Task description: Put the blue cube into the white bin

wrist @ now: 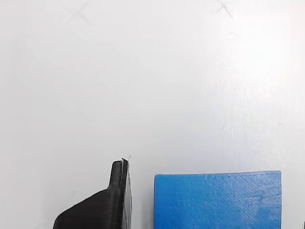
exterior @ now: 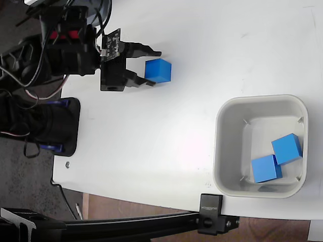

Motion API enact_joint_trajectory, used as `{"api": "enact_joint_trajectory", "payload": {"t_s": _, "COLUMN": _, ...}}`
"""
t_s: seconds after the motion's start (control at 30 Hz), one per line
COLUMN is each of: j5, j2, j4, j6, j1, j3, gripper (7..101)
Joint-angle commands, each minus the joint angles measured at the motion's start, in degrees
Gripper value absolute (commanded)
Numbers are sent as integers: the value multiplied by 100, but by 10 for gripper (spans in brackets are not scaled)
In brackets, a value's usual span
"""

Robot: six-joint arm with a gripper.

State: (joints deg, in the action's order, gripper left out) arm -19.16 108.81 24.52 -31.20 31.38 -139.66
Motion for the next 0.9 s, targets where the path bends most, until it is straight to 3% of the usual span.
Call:
{"api": "enact_joint_trajectory", "payload": {"t_s": 0.03, "j5": 79, "j2": 53, "j4": -272, "j6": -18, "j1": 18, "j3": 53, "gripper": 989}}
{"api": "enact_joint_trajectory", "payload": {"t_s": 0.17, "j5": 79, "j2": 18, "j4": -387, "j6": -26, "j1": 26, "j3": -18, "gripper": 962}}
{"api": "enact_joint_trajectory", "payload": {"t_s": 0.23, "j5": 26, "j2": 9, "j4": -422, "j6": -26, "j1": 26, "j3": -44, "gripper": 887}}
{"api": "enact_joint_trajectory", "payload": {"t_s": 0.37, "j5": -229, "j2": -79, "j4": -334, "j6": -62, "j1": 70, "j3": 18, "gripper": 602}}
{"api": "enact_joint_trajectory", "payload": {"t_s": 0.5, "j5": -422, "j2": -114, "j4": -255, "j6": -70, "j1": 70, "j3": 79, "gripper": 188}}
{"api": "enact_joint_trajectory", "payload": {"t_s": 0.57, "j5": -554, "j2": -149, "j4": -70, "j6": -132, "j1": 70, "j3": 202, "gripper": 81}}
{"api": "enact_joint_trajectory", "payload": {"t_s": 0.77, "j5": -668, "j2": 185, "j4": 475, "j6": 132, "j1": -88, "j3": 650, "gripper": 70}}
{"api": "enact_joint_trajectory", "payload": {"t_s": 0.9, "j5": -316, "j2": 765, "j4": 563, "j6": 879, "j1": -809, "j3": 1125, "gripper": 75}}
